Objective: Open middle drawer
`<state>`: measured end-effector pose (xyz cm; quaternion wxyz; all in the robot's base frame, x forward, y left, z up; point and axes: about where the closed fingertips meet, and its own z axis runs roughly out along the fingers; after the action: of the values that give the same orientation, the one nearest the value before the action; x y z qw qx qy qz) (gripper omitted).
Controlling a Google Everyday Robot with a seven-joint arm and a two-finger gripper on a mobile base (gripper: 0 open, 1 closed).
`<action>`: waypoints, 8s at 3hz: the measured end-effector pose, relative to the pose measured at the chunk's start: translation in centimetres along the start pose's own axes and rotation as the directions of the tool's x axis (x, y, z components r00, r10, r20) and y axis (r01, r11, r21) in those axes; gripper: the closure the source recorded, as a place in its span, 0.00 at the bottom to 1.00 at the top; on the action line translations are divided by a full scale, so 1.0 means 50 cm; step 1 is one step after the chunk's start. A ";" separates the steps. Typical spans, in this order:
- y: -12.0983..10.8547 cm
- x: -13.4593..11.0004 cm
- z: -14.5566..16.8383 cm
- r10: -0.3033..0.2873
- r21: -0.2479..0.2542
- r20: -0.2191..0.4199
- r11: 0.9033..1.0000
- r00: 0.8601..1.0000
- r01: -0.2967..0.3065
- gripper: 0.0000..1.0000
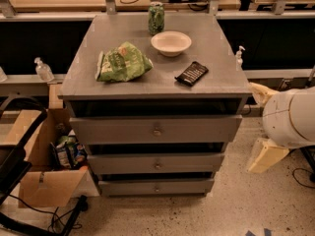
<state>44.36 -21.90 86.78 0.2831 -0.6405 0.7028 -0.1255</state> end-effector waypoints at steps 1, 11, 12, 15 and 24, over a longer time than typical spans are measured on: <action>0.005 -0.004 0.003 -0.002 0.004 -0.009 1.000 1.000 0.002 0.00; 0.291 0.108 0.658 0.251 -0.025 -0.050 0.967 0.967 -0.253 0.00; 0.349 0.092 0.730 0.227 -0.044 -0.054 0.972 0.972 -0.230 0.00; 0.334 0.066 0.824 -0.023 -0.042 -0.187 0.999 0.982 0.015 0.00; 0.241 0.056 0.918 -0.080 -0.162 -0.176 0.985 0.981 0.051 0.95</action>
Offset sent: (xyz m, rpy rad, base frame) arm -0.0165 0.0317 -0.1153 -0.0572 -0.0520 -0.1559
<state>59.94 -14.29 42.53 0.1619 -0.6695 0.7118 -0.1372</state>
